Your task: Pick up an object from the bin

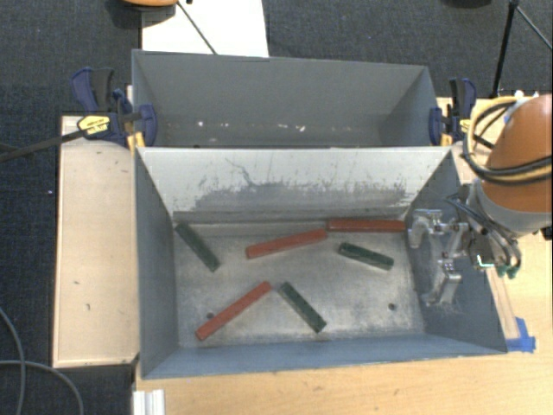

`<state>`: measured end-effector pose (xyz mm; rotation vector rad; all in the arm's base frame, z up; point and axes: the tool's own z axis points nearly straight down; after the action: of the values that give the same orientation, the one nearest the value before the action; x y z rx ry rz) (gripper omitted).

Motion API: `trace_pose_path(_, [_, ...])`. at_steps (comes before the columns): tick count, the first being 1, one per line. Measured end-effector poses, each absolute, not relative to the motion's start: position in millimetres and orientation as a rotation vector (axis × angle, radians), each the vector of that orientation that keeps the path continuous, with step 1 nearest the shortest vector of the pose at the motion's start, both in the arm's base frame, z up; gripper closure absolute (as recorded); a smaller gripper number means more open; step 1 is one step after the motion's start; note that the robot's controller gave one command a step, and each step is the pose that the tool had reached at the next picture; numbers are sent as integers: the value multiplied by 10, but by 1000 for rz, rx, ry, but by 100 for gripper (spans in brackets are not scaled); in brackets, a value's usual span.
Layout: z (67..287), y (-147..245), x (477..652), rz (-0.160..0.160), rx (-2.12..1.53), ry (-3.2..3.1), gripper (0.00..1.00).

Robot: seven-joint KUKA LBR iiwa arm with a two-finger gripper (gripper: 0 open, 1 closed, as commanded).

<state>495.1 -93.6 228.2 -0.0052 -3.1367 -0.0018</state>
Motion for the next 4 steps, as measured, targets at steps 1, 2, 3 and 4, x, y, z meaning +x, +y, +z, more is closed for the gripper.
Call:
trace_pose_path(1, [2317, -934, 4967, 1, -1, -3144, 0])
trace_pose_path(2, [1835, -904, 5089, 3, -15, -3152, 0])
trace_pose_path(3, [1283, -877, 5461, 1, -39, -3149, 0])
trace_pose_path(4, [961, -1040, 5429, 0, -72, -3147, 0])
